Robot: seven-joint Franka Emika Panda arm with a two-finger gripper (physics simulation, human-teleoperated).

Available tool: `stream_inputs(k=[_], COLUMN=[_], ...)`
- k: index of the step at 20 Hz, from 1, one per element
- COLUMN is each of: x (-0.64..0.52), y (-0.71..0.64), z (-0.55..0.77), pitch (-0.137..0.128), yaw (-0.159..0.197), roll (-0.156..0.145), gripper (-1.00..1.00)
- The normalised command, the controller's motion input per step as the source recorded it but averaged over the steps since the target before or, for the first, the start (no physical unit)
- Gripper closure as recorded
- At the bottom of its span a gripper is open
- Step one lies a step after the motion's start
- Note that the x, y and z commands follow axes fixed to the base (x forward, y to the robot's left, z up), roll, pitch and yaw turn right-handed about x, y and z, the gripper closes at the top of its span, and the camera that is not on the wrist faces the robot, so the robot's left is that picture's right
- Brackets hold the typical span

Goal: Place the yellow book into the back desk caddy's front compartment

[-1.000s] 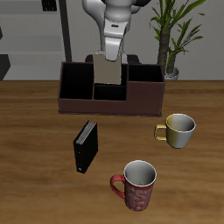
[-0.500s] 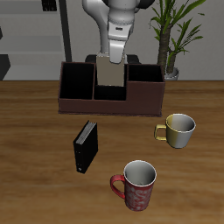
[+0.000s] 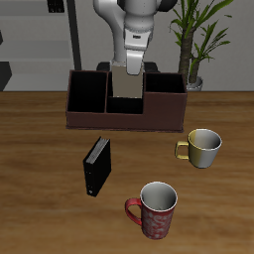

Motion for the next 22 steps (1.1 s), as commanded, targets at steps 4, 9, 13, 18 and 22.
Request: stream_inputs(k=[4, 9, 13, 18, 22], x=[-0.10, -0.09, -0.14, -0.09, -0.01], y=[0.16, 0.05, -0.04, -0.05, -0.04], z=[-0.10, -0.12, -0.03, -0.14, -0.13], pitch=[0.029, 0.034, 0.013, 0.021, 0.018], yaw=[0.000, -0.001, 0.009, 0.004, 0.008], roll=[0.010, -0.033, -0.016, -0.016, -0.006], gripper=[1.00, 1.00, 1.00, 1.00, 1.00])
